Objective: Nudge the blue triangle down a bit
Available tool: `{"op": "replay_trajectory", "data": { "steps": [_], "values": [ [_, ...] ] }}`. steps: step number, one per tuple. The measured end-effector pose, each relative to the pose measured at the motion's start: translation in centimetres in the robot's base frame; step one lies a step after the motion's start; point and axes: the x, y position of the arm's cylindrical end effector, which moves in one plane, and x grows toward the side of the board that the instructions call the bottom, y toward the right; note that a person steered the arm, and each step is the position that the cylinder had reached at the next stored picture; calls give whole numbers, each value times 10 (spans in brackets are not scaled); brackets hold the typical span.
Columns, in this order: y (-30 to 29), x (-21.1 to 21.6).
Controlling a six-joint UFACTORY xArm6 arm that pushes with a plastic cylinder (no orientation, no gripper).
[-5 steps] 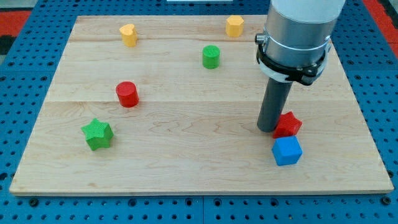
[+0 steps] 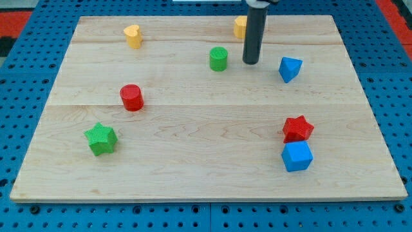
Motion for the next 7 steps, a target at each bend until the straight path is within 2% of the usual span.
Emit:
{"op": "replay_trajectory", "data": {
  "steps": [1, 2, 4, 6, 7],
  "values": [
    [18, -24],
    [32, -25],
    [33, 9],
    [58, 4],
    [59, 23]
  ]
}}
